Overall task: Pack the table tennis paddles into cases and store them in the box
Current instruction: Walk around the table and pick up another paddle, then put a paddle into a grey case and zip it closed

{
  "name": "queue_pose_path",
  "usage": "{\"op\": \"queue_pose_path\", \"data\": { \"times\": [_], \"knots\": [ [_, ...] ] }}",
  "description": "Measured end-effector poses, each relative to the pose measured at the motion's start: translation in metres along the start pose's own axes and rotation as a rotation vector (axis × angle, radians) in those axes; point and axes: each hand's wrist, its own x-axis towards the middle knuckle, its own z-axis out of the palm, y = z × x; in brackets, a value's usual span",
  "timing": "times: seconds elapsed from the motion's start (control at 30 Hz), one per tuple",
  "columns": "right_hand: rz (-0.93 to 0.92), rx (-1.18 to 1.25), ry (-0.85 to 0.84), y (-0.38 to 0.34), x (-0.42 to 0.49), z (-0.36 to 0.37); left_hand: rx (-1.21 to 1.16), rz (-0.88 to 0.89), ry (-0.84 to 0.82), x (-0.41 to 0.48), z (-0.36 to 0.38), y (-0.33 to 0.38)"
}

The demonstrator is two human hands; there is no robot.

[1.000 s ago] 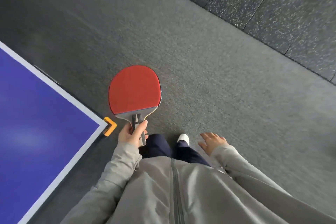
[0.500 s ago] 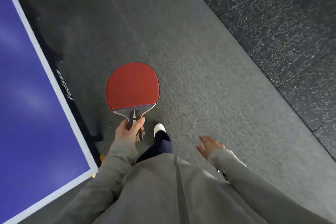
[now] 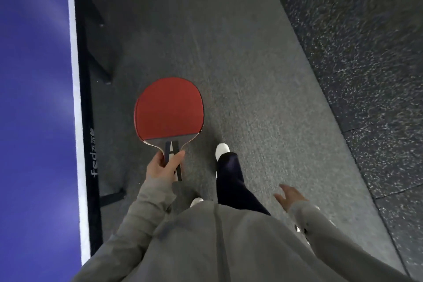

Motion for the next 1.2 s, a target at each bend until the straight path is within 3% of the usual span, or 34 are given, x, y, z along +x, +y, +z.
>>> {"op": "queue_pose_path", "data": {
  "times": [0.23,0.53,0.93,1.2],
  "knots": [
    [-0.209,-0.235,-0.021,-0.09,0.089,-0.127,-0.036,-0.038,0.164,0.061,0.045,0.056],
    [-0.48,-0.343,0.057,-0.231,0.161,-0.258,-0.155,-0.061,0.279,0.139,0.077,0.138],
    [-0.23,-0.38,-0.042,-0.321,0.26,-0.37,-0.143,0.003,0.211,0.318,0.062,0.274],
    [-0.343,-0.407,0.028,-0.447,0.298,-0.457,-0.108,-0.011,0.21,0.405,0.081,0.344]
  ]
}}
